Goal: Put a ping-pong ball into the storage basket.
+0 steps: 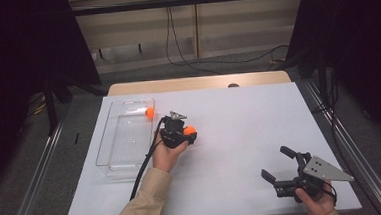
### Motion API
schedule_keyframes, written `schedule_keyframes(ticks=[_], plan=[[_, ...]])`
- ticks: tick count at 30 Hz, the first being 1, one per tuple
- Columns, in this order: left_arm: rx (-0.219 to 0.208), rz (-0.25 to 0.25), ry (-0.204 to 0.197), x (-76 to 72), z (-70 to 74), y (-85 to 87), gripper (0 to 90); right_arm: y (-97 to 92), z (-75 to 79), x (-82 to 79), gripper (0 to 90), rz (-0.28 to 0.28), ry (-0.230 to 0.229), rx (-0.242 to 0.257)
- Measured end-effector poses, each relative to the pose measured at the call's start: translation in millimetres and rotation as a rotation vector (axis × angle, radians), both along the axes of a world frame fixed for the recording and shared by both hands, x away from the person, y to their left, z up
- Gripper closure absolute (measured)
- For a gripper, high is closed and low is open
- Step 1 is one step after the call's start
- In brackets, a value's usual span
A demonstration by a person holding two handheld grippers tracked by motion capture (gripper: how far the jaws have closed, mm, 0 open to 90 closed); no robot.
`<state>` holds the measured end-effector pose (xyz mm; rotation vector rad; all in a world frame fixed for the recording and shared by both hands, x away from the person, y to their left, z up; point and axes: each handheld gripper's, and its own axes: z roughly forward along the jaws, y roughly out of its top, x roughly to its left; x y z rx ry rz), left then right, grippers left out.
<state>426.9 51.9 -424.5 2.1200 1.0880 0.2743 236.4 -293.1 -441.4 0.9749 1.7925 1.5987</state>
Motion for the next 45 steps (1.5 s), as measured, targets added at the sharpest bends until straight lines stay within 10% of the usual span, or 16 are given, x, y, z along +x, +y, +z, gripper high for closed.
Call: schedule_keyframes(ticks=[45], plan=[[-0.035,0.001,0.021,-1.5,16.8,13.5,51.0,0.1,0.0,-0.2,0.8,0.000,0.000,0.001]])
